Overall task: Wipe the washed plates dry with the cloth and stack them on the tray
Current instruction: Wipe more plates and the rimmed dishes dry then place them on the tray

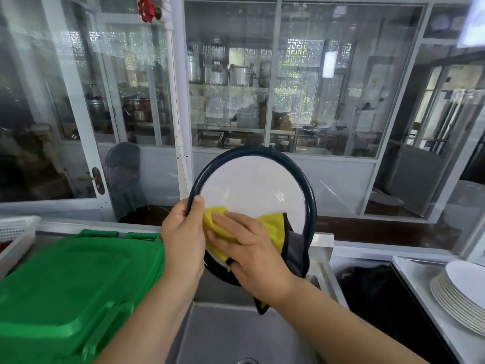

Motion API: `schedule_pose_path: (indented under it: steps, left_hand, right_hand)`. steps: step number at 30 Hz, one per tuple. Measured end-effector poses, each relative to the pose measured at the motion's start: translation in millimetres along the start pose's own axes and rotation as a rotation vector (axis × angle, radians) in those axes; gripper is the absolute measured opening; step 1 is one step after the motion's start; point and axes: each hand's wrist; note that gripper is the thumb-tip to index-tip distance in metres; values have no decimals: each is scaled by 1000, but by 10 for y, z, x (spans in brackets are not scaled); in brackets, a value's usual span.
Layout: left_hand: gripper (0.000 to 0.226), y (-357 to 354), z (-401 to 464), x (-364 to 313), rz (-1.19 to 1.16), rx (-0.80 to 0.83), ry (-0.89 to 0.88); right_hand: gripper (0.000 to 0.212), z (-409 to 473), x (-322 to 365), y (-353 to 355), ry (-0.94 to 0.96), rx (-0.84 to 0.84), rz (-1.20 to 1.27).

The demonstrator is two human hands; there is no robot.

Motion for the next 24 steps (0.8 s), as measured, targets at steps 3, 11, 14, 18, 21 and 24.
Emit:
schedule_pose_path:
  steps: [3, 11, 14, 18, 21, 24]
  left_hand:
    - [22, 39, 75, -1, 56, -21, -47]
    - [24, -45, 45, 53, 7, -65, -23]
    - [25, -154, -59, 116, -18, -108, -50]
    - [23, -206, -100, 165, -25, -118, -79]
    - [27, -159, -66, 180, 1, -80, -84]
    - [31, -110, 42, 122, 76, 2, -87]
  right_hand:
    - [54, -259, -174, 170, 117, 138, -31]
    - [36, -440, -312, 304, -103, -19, -246]
    - [45, -417, -67, 99, -128, -51, -169]
    - [50, -440, 15, -7, -57, -107, -94]
    - [46, -555, -139, 74, 75, -86, -125]
    - [38, -649, -455, 321, 228, -68, -280]
Point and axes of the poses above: each hand's wrist, its own z-axis towards the middle knuckle, its own y-axis out of the back of the hand, x = y × z, and after that the axes turned 13 degrees about -x, right-handed
